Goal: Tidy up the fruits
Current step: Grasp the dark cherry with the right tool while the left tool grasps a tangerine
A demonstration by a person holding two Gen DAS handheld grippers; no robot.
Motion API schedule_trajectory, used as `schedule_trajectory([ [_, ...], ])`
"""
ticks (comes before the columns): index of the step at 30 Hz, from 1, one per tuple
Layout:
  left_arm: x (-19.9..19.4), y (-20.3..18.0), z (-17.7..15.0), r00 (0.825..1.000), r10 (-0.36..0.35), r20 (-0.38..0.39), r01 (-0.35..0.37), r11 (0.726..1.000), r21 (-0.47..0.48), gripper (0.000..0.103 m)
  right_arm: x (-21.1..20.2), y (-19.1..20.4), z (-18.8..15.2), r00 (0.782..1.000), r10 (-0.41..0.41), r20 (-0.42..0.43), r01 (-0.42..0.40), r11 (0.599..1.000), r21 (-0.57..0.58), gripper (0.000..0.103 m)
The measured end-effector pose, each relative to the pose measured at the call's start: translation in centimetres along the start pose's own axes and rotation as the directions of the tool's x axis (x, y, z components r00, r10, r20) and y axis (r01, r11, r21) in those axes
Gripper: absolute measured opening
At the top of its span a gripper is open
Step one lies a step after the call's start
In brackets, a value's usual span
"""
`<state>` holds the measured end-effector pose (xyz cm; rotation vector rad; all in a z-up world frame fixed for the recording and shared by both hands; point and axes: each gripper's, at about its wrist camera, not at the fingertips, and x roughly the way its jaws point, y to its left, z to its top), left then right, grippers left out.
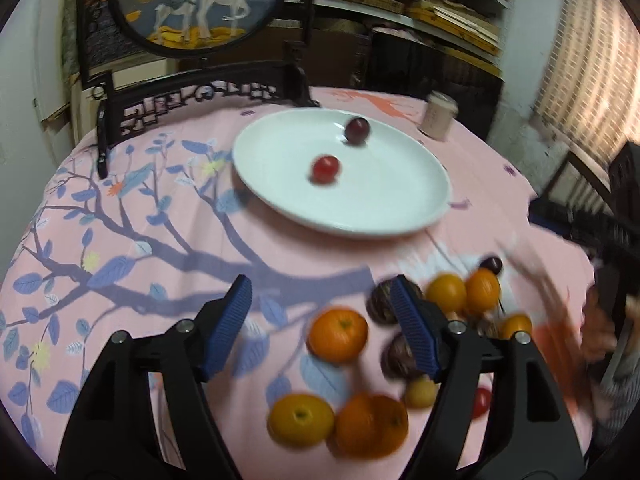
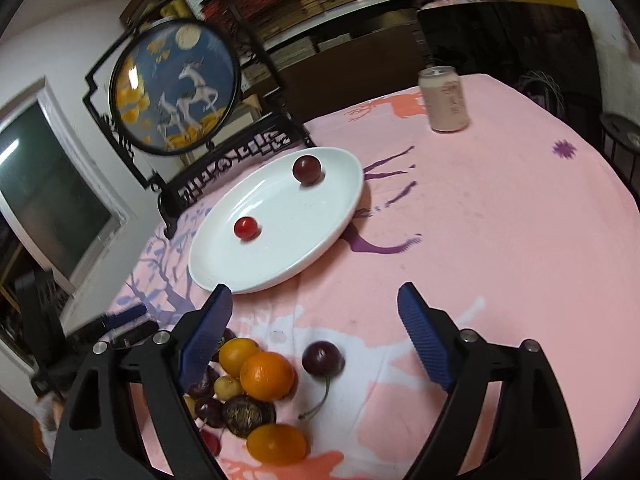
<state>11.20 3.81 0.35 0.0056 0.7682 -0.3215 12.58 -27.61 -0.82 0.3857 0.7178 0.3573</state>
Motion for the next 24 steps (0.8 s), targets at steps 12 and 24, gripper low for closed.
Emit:
schedule_trajectory([
  [12,2.6,-2.0,-1.9,0.992,0.004,-0.127,0.008,0.996,0.094,0.073,-0.2,-0.1,-0.4,1.0,0.006,-0.02,-0.006,1.0,0.001,0.085],
  [24,2.6,-0.7,-1.5,0.993,-0.035,-0.112,0.036,0.999,0.005,0.038,1.4,0.7,-1.3,0.992,-0.058,-0.109,0.05,0.996,-0.074,0.085],
])
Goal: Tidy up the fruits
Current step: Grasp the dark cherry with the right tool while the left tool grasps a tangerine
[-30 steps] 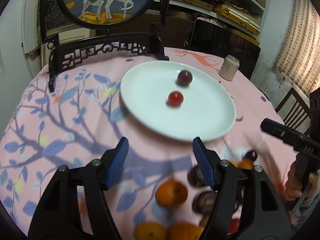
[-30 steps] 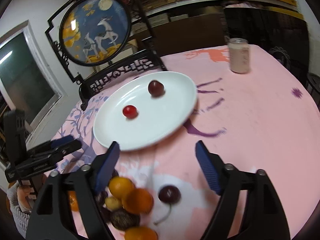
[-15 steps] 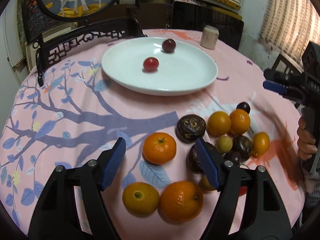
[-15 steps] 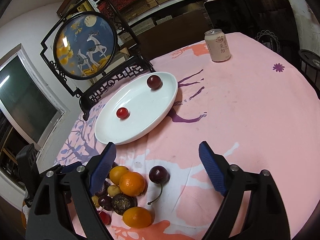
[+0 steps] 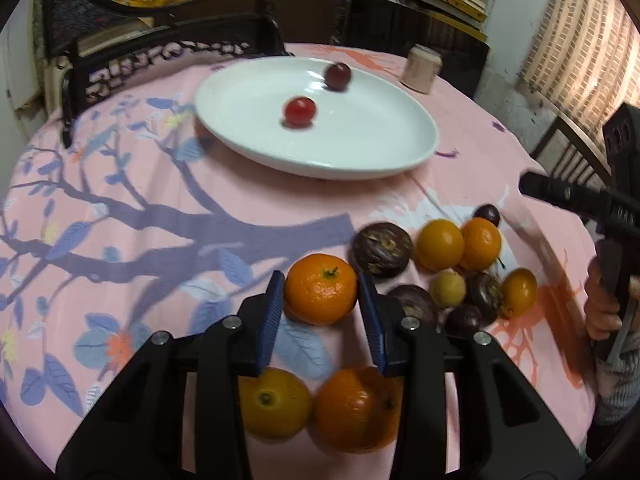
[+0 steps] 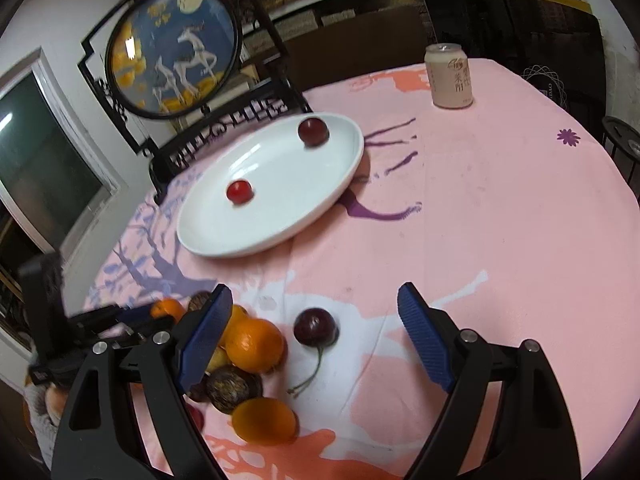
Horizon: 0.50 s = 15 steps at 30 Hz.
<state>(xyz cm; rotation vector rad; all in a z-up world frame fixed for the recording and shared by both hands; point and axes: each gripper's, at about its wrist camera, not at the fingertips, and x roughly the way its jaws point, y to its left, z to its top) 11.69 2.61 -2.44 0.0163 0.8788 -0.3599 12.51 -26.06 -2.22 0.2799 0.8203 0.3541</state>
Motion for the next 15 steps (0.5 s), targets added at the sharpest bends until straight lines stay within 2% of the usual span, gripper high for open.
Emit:
schedule_trajectory([
  [2,-0.4,0.7,0.2,1.0,0.016,0.013,-0.016,0.999,-0.03,0.038,0.4,0.0,-0.2,1.0,-0.021,-0.021,0.021,1.0,-0.016,0.084],
  [4,-0.4,1.5,0.3,0.999,0.029,0.015,-0.028,0.998,-0.061,0.038,0.6,0.1,-0.5,0.998,-0.054,-0.034,0.052,0.998,-0.037,0.079],
  [8,-0.2,2.1,0.4,0.999,0.039,0.008,-0.038,0.996,-0.08,0.038,1.4,0.4,-1.2,0.994,-0.084,-0.073,0.078,0.994,-0.08,0.061],
  [11,0.0,1.9,0.4,0.999,0.05,0.0,-0.05,0.996,-0.073,0.038,2.2,0.5,-1.7,0.991,-0.086,-0.102,0.077,0.993,-0.093,0.049],
  [15,0.2,1.9,0.3,0.999,0.054,-0.004,-0.054,0.996,-0.072,0.039,3.0,1.0,-2.1,0.992,-0.058,-0.114,0.046,0.993,-0.111,0.043],
])
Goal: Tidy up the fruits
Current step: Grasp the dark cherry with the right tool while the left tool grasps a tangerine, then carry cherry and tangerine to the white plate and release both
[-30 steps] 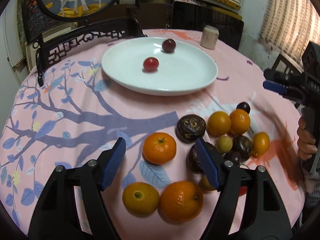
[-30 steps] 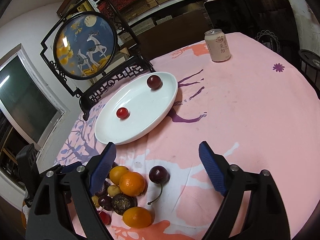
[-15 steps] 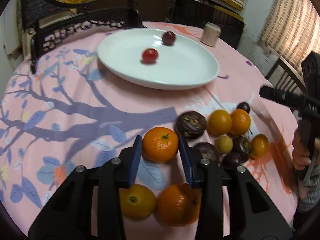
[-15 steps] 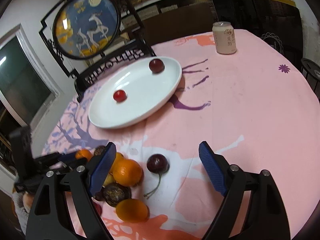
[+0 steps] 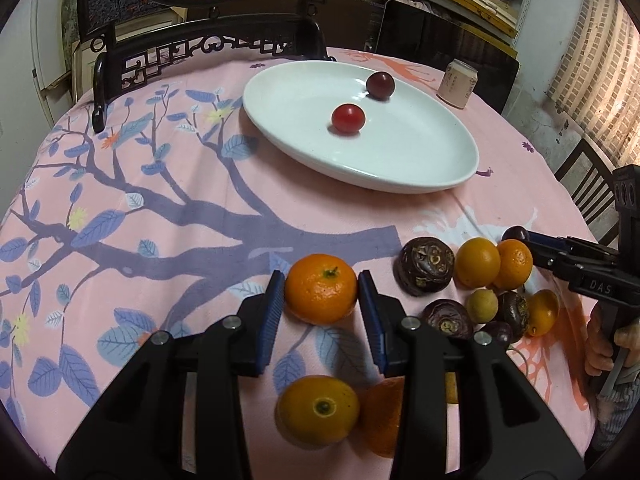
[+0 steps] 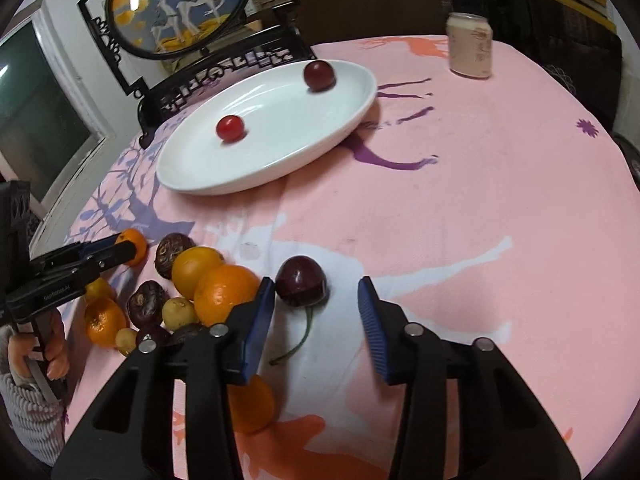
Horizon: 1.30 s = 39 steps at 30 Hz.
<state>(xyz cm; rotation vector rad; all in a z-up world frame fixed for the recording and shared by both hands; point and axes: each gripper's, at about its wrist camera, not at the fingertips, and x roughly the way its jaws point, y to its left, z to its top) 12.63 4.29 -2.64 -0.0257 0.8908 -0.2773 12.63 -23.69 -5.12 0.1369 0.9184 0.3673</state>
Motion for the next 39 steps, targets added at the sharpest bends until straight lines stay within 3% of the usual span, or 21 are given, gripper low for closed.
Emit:
schedule_trajectory([
  [4,0.2,-0.1,0.0,1.0,0.007,0.0,-0.007,1.0,0.009,0.039,0.3,0.5,-0.1,1.0,-0.01,0.013,0.01,1.0,-0.024,0.039],
  [7,0.2,-0.3,0.0,1.0,0.017,0.003,-0.017,1.0,0.02,0.039,0.3,0.7,-0.1,1.0,-0.016,0.022,0.017,0.999,-0.04,0.03],
  [13,0.0,-0.4,0.0,1.0,0.02,0.021,-0.021,0.999,0.03,0.038,0.0,0.6,0.1,0.999,-0.015,0.034,0.016,0.999,-0.039,0.027],
  [18,-1.8,-0.4,0.6,0.996,0.019,0.087,-0.02,1.0,0.017,0.038,-2.2,-0.4,0.7,0.992,-0.018,0.122,0.016,1.0,0.016,0.028],
  [24,-2.5,-1.4,4.4,0.99,0.045,0.135,-0.05,0.998,0.031,0.038,-4.3,0.0,3.7,0.977,0.041,0.21,-0.052,0.997,0.051,0.028],
  [29,0.0,-2.9,8.4,0.989,0.067,0.133,-0.075,0.996,0.051,0.038,-1.9,2.9,8.0,0.981,0.043,0.189,-0.043,0.999,-0.006,0.028],
  [32,2.1,-3.1,9.6,0.992,0.063,0.108,-0.068,0.997,0.044,0.04,1.0,4.0,9.5,0.989,0.059,0.133,-0.056,0.998,-0.025,0.028],
  [33,2.5,-3.2,9.6,0.992,0.061,0.107,-0.066,0.997,0.043,0.045,1.9,4.1,9.7,0.991,0.051,0.123,-0.049,0.999,-0.021,0.032],
  [34,2.9,-3.1,9.7,0.992,0.065,0.112,-0.069,0.997,0.039,0.065,2.5,4.0,9.8,0.992,0.045,0.114,-0.044,0.999,-0.008,0.044],
  [35,2.9,-3.1,9.5,0.99,0.069,0.121,-0.074,0.997,0.036,0.072,2.9,3.6,9.8,0.993,0.042,0.11,-0.044,0.999,0.01,0.063],
  [39,2.4,-2.7,9.0,0.991,0.044,0.128,-0.05,0.998,0.048,0.074,2.0,2.2,9.2,0.988,0.053,0.142,-0.057,0.998,0.03,0.064],
])
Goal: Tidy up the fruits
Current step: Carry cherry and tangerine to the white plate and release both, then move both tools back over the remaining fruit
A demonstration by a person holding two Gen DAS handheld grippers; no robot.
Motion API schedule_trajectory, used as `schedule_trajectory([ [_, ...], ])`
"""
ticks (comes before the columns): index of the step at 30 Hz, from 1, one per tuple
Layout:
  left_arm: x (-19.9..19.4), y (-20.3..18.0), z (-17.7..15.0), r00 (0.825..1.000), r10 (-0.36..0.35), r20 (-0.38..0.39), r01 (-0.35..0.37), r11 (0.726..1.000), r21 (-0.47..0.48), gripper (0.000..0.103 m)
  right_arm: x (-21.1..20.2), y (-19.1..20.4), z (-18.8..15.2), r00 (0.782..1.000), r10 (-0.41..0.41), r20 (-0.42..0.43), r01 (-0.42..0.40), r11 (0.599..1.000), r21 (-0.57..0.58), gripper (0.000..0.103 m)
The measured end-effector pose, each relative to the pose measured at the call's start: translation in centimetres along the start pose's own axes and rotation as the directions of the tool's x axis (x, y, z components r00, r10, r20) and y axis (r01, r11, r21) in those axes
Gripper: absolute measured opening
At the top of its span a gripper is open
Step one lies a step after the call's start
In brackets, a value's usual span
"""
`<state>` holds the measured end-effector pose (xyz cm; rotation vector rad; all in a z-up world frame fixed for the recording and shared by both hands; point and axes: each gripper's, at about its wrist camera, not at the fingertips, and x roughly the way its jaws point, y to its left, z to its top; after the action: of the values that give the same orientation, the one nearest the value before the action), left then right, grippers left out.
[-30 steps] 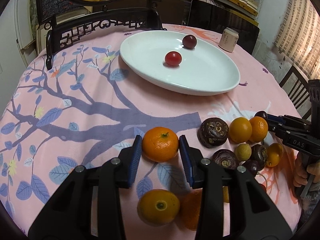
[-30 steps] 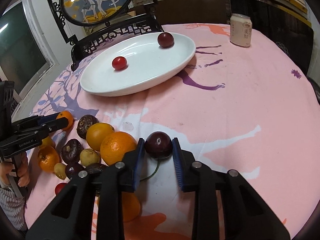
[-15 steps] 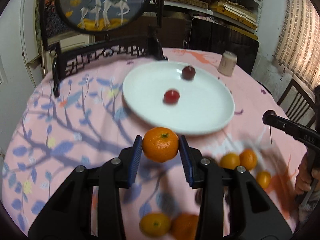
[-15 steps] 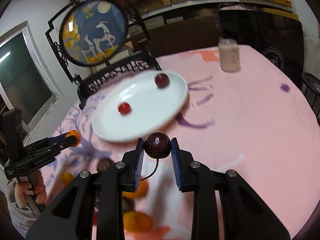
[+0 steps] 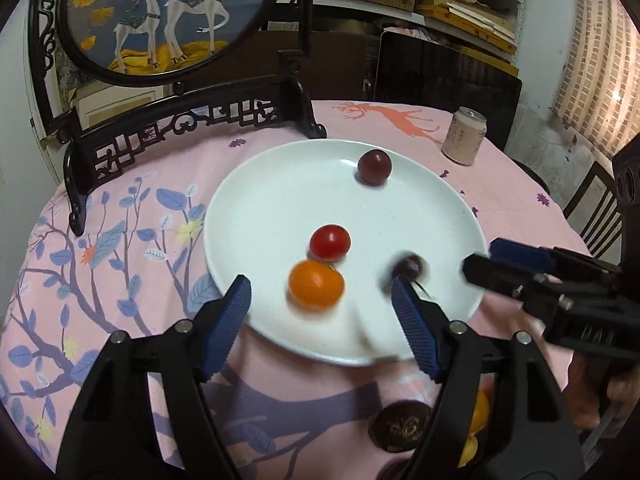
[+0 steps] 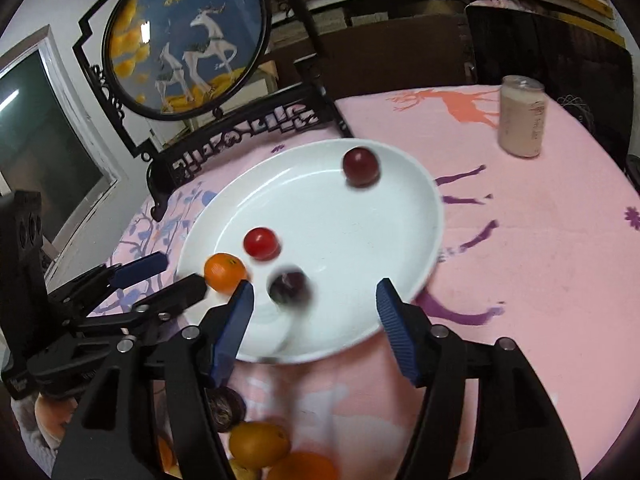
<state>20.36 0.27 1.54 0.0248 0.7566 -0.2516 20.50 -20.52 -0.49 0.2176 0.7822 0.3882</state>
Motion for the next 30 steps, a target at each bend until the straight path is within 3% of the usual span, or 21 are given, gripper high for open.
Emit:
schedule_trajectory([
  [6,-2.0,1.5,-0.9,1.0,0.001,0.027,0.0,0.999,-0.047,0.077,-2.4,-0.7,-1.2,1.0,-0.002,0.026,0.002,1.0,0.023,0.065],
  [7,-2.3,2.0,-1.3,1.0,0.007,0.026,-0.005,0.998,-0.064,0.083,-2.8,-0.5,-1.7,0.999,-0.014,0.031,0.013,1.0,0.013,0.066],
  [12,-4.0,3.8,-4.1,0.999,0.037,0.008,-0.036,0.993,-0.115,0.087,-4.8,0.1,-4.5,0.996,-0.067,0.057,0.068,0.997,-0.029,0.083],
  [19,-8.8,4.6,-9.7,0.997,0.066,0.027,-0.063,0.992,-0.112,0.089,-7.0,-0.6,-6.2,0.993,-0.073,0.094,0.073,0.997,-0.004,0.085],
  [21,-9.5,4.9,-10.7,0.998,0.066,0.019,-0.063,0.991,-0.121,0.092,-7.4,-1.0,-6.3,0.992,-0.076,0.104,0.074,0.997,0.018,0.093],
  [26,-10.5,6.4,-12.7,1.0,-0.002,0.001,0.003,0.98,-0.197,0.093,-7.6,-2.1,-6.3,0.993,-0.063,0.101,0.056,0.996,0.074,0.093],
  [30,-10.5,5.8,-13.4,0.999,-0.047,-0.019,0.043,0.984,-0.175,0.093,-7.6,-2.1,-6.4,0.993,-0.068,0.096,0.06,0.995,0.078,0.093],
])
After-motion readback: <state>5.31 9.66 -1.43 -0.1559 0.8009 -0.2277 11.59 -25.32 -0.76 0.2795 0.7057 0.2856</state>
